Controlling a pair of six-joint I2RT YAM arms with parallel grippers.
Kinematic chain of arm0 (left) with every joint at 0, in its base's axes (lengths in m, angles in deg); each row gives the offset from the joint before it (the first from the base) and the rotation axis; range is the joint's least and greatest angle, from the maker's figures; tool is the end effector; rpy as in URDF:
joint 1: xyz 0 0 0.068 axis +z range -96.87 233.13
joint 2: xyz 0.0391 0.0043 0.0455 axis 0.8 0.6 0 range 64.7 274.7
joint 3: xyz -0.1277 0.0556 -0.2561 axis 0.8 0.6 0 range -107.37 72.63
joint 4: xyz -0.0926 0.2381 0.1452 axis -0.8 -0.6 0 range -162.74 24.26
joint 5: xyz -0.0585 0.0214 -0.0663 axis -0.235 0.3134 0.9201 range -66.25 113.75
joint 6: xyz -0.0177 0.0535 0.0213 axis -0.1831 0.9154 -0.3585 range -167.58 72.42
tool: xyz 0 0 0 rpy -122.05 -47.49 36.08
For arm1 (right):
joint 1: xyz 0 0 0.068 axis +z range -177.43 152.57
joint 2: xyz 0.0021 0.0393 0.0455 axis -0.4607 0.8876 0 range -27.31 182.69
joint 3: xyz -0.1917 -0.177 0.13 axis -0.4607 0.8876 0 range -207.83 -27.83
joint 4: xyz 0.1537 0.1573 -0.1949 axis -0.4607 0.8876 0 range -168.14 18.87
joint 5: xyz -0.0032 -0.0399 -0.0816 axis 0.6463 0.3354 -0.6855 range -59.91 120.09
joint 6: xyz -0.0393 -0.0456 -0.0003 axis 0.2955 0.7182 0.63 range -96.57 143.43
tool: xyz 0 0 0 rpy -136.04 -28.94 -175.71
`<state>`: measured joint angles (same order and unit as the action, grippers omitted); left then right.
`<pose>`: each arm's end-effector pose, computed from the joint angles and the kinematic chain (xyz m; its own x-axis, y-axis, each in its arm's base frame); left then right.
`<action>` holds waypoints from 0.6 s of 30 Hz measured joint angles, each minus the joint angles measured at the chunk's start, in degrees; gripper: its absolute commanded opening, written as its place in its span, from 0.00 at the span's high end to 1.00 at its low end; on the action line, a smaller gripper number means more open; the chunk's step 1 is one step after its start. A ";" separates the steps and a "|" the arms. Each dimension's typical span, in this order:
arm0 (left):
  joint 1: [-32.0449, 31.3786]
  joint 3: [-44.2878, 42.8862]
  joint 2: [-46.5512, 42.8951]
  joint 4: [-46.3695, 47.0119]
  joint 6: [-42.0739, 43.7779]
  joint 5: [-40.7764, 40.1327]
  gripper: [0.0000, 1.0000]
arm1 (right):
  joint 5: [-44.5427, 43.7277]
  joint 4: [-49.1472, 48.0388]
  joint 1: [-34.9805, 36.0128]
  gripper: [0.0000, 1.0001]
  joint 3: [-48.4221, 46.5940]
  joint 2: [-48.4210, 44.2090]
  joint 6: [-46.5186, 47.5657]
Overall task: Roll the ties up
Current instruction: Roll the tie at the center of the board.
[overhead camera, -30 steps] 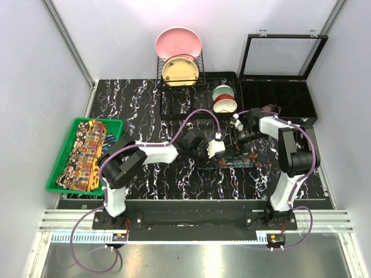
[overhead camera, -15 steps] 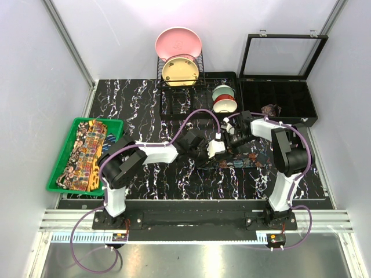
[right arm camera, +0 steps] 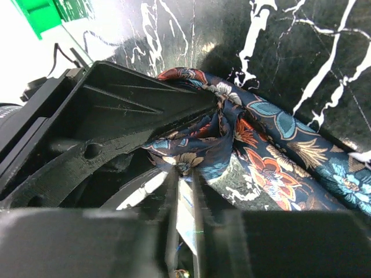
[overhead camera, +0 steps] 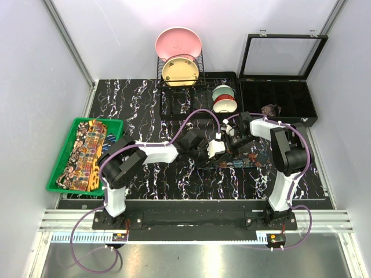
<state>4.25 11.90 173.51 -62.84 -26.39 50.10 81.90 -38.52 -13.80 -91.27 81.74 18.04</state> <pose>0.2632 -0.3317 0.1331 -0.1167 0.6262 -0.7709 0.9899 0.1367 -0.0388 0.3408 0.1187 0.1224 -0.9838 -0.1789 -0.0095 -0.1176 0.6049 0.7876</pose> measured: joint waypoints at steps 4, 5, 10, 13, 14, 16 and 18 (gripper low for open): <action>0.00 0.00 0.00 -0.02 0.04 0.00 0.63 | 0.31 0.26 0.00 1.00 -0.48 0.68 -0.04; 0.00 0.00 0.00 -0.02 0.04 0.04 0.57 | 0.28 0.35 0.00 1.00 -0.57 0.74 0.00; 0.00 0.00 0.00 -0.33 0.57 0.52 0.48 | -0.83 0.55 0.11 1.00 -0.61 0.74 0.00; 0.02 -0.07 0.00 -0.59 0.72 0.96 0.45 | -2.47 0.57 0.02 1.00 -0.61 0.74 -0.46; 0.02 -0.20 0.00 -0.76 0.70 1.11 0.44 | -2.93 0.57 -0.07 1.00 -0.61 0.74 -0.72; 0.04 -0.63 0.00 -1.46 0.63 1.46 0.43 | -3.67 0.61 -0.42 1.00 -0.61 0.74 -1.25; 0.07 -1.07 0.00 -1.90 0.57 1.75 0.40 | -4.48 0.61 -0.96 1.00 -0.61 0.81 -1.79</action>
<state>4.31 10.83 173.51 -64.74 -25.82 51.85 77.42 -37.91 -14.76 -91.88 82.55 16.25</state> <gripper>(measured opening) 0.565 0.009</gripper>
